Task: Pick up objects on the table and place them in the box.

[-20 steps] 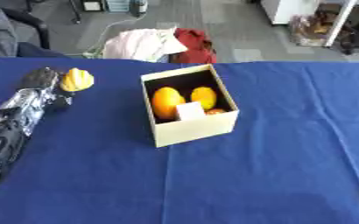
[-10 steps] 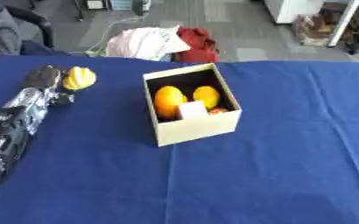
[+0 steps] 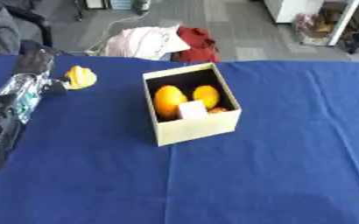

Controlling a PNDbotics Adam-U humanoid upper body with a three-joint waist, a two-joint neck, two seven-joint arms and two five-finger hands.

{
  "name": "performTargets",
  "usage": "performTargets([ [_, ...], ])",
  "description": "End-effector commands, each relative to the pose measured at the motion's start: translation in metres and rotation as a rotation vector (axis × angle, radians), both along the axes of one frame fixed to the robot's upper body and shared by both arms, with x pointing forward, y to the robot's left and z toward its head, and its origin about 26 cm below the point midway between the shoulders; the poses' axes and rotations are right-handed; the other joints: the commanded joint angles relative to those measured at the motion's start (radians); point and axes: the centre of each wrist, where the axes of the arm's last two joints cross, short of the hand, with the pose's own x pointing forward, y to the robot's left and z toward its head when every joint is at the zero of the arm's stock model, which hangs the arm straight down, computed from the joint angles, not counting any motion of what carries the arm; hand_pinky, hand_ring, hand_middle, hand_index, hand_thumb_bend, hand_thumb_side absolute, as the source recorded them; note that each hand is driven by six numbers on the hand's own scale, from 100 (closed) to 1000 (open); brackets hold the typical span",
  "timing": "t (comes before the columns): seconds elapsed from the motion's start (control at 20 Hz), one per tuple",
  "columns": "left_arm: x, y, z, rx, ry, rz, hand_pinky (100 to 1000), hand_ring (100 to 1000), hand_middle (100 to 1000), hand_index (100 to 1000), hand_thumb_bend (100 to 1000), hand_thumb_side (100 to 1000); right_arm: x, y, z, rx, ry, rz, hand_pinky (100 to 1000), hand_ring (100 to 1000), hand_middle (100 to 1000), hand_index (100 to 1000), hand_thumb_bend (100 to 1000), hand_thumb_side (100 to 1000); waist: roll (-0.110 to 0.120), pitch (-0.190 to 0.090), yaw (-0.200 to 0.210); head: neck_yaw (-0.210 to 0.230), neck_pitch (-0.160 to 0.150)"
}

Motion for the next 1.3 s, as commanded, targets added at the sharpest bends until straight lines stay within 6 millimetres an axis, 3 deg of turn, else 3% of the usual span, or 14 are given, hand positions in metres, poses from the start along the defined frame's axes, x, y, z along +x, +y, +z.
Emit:
performTargets([
  [0.05, -0.004, 0.009, 0.025, 0.005, -0.034, 0.005, 780, 723, 768, 897, 241, 231, 0.001, -0.005, 0.007, -0.018, -0.018, -0.002, 637, 637, 592, 694, 100, 712, -0.004, 0.005, -0.005, 0.007, -0.013],
  [0.25, -0.002, 0.005, 0.009, -0.034, -0.003, -0.005, 824, 800, 853, 927, 217, 317, 0.003, -0.005, 0.009, -0.018, -0.020, 0.001, 636, 637, 591, 694, 100, 723, -0.011, 0.016, -0.013, 0.016, -0.027],
  [0.5, -0.001, 0.004, -0.006, -0.065, 0.050, -0.005, 811, 788, 850, 929, 221, 335, 0.004, -0.005, 0.010, -0.017, -0.017, 0.002, 636, 637, 592, 694, 100, 740, -0.017, 0.026, -0.015, 0.024, -0.041],
  [0.6, 0.000, 0.003, -0.010, -0.079, 0.078, -0.010, 790, 748, 809, 903, 228, 314, 0.004, -0.005, 0.010, -0.016, -0.018, 0.004, 636, 637, 592, 694, 100, 736, -0.018, 0.026, -0.013, 0.025, -0.041],
  [0.7, 0.000, 0.002, -0.013, -0.094, 0.113, -0.019, 761, 686, 751, 863, 237, 236, 0.004, -0.005, 0.010, -0.017, -0.018, 0.005, 636, 637, 592, 694, 100, 731, -0.018, 0.024, -0.011, 0.025, -0.040],
  [1.1, -0.001, 0.002, -0.001, -0.060, 0.073, -0.032, 595, 386, 330, 518, 100, 206, 0.003, -0.004, 0.009, -0.019, -0.018, 0.005, 635, 637, 592, 694, 100, 712, -0.014, 0.013, 0.001, 0.026, -0.036],
  [1.3, -0.003, 0.004, 0.007, -0.027, -0.022, -0.026, 555, 349, 262, 457, 100, 195, 0.003, -0.005, 0.008, -0.021, -0.019, 0.005, 635, 637, 592, 693, 100, 700, -0.010, 0.007, 0.007, 0.026, -0.035],
])
